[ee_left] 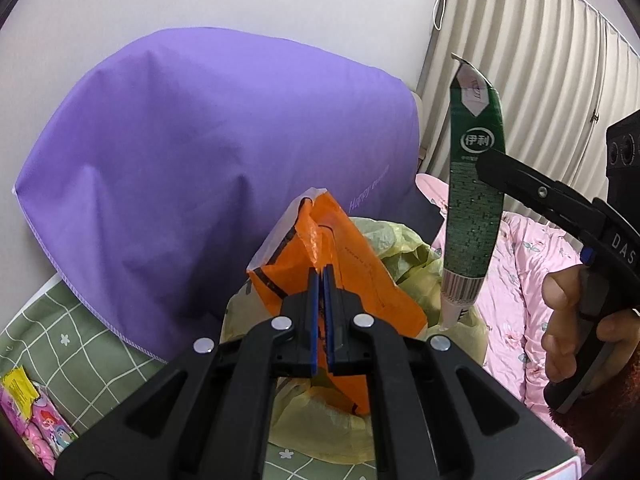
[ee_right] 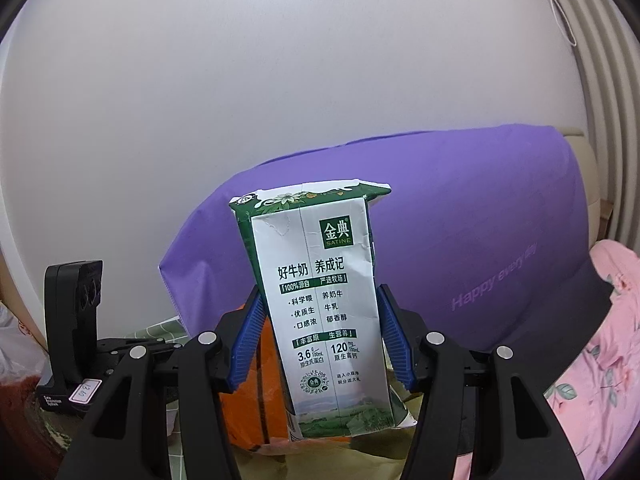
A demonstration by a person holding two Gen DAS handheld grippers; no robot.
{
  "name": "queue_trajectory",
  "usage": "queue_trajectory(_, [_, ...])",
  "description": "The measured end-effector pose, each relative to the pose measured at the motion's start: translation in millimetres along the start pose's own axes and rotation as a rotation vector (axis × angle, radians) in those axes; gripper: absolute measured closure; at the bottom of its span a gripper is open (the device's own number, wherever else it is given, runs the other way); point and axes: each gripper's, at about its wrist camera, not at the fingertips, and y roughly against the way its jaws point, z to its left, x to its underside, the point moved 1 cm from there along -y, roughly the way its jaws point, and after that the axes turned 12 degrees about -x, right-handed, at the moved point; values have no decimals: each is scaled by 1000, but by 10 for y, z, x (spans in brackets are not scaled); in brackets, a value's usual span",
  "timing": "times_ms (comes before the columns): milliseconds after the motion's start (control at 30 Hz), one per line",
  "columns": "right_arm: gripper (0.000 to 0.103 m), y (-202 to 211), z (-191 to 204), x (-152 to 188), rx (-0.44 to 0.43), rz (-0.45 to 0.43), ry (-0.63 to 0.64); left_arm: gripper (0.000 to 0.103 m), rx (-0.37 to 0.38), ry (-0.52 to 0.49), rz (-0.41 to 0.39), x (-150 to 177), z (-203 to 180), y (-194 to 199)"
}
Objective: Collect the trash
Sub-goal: 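Carry the orange bag and milk carton with both tools over the yellow trash bag, then open both tools to drop the orange bag and carton into the trash bag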
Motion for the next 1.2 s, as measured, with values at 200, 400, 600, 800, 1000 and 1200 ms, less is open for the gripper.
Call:
queue_trajectory(200, [50, -79, -58, 88, -25, 7, -23, 101, 22, 6, 22, 30, -42, -46])
queue_trajectory(400, [50, -208, -261, 377, -16, 67, -75, 101, 27, -35, 65, 114, -172, -195])
queue_trajectory(600, [50, -354, -350, 637, -21, 129, -114, 101, 17, -62, 95, 196, -225, -204])
queue_trajectory(800, [50, -396, -353, 705, -12, 153, -123, 101, 5, -55, 137, 304, -224, -194])
queue_trajectory(1000, [50, -373, -308, 689, 16, 177, -92, 101, 15, -21, 143, 306, -150, -179])
queue_trajectory(1200, [50, -342, -287, 709, 2, 199, -70, 96, 47, 23, 160, 316, -45, -179])
